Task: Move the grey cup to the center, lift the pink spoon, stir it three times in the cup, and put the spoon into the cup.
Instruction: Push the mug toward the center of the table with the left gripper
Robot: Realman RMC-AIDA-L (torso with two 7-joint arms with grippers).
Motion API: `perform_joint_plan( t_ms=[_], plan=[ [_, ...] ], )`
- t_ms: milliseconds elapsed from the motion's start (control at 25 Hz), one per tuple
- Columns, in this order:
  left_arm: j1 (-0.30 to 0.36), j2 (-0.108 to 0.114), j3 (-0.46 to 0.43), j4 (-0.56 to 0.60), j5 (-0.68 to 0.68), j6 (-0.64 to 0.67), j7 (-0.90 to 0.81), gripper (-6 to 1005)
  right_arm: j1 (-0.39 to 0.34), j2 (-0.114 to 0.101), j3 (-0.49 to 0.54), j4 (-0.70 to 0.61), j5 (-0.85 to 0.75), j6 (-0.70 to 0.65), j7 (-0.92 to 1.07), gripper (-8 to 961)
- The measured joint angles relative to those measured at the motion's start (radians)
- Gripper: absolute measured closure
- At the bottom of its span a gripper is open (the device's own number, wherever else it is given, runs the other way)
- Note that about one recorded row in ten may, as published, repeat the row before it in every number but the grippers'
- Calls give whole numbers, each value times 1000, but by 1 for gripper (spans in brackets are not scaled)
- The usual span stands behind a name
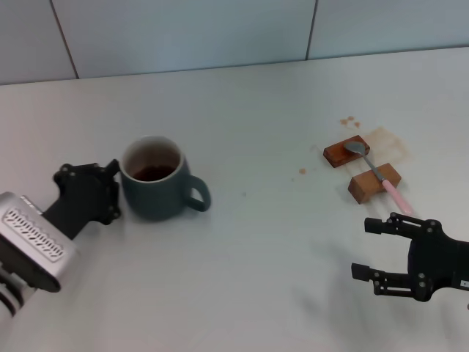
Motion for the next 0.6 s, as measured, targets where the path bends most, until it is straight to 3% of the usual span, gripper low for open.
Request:
perform_joint_plan(
  t_ms=[360,600],
  plan=[
    [-91,-1,-32,-144,36,-66,1,1000,-1,-1,0,-4,0,-4,0,157],
    [-112,-1,-161,-232,70,-113,2,1000,-3,-1,0,-3,0,-7,0,158]
  ],
)
